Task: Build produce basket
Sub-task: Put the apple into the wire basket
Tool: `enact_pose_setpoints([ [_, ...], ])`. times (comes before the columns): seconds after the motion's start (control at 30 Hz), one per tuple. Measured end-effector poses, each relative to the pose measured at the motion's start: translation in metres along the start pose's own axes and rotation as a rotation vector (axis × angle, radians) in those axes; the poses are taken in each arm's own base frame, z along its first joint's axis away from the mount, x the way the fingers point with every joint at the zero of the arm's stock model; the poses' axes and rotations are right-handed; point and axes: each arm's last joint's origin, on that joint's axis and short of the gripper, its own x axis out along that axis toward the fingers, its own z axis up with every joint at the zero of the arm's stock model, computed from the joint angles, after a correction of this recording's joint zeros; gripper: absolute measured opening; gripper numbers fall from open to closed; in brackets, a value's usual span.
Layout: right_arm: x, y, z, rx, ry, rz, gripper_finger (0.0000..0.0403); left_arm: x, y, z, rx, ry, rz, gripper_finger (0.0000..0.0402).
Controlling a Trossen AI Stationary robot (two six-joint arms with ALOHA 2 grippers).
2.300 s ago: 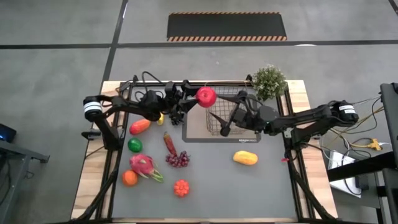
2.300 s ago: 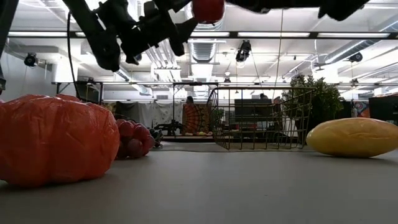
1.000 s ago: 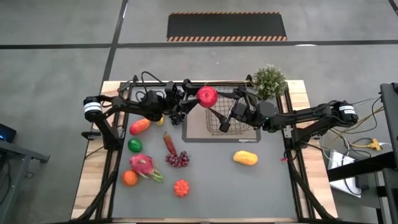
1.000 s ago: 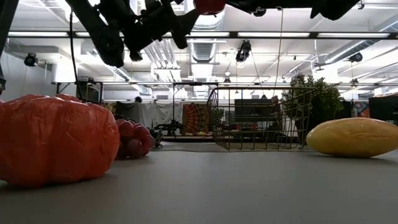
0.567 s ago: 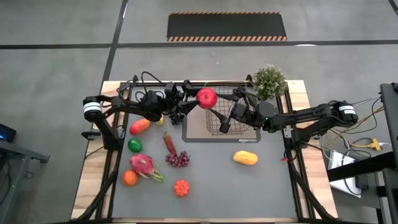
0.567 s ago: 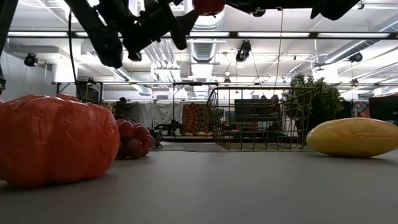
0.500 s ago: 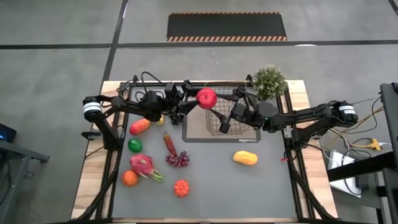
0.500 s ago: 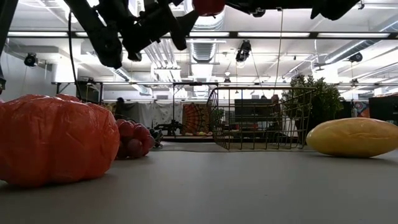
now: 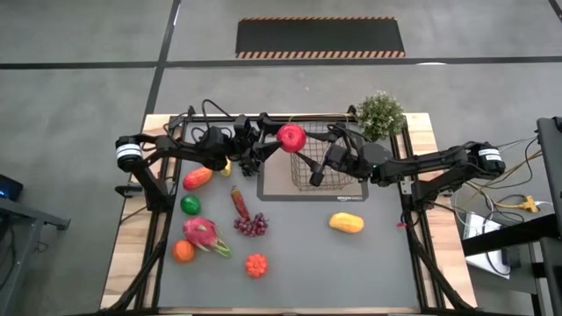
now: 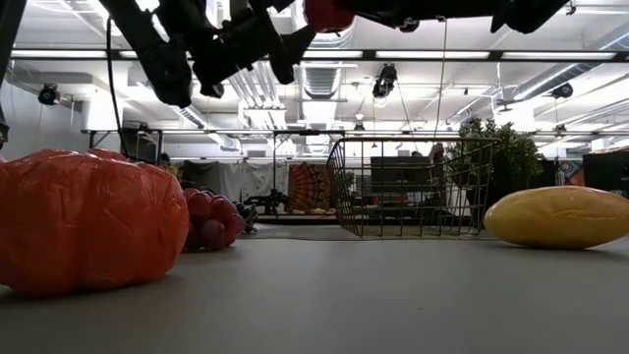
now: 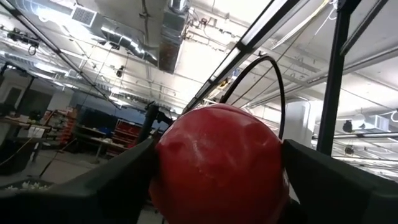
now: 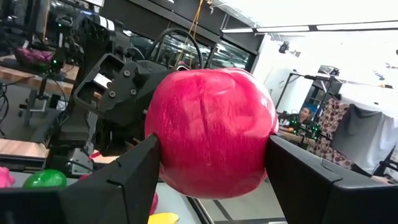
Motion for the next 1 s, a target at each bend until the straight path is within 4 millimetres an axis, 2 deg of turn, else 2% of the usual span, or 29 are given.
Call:
enact_pose_setpoints([
  [0.2, -0.005, -0.003, 0.001, -0.019, 0.064, -0.008, 0.0249, -0.006, 0.013, 0.003, 0.008, 0.072, -0.025, 0.036],
  [0.6, -0.032, -0.023, 0.019, 0.084, 0.191, 0.004, 0.0248, -0.024, 0.046, 0.015, 0.013, 0.203, 0.045, 0.0362],
  [0.8, -0.038, -0.036, 0.02, 0.166, 0.415, 0.005, 0.0248, -0.03, 0.053, 0.024, 0.02, 0.216, 0.028, 0.0362],
  [1.0, -0.02, -0.059, 0.008, 0.252, 0.768, -0.082, 0.0248, -0.027, 0.045, 0.033, 0.065, 0.192, -0.002, 0.0361],
])
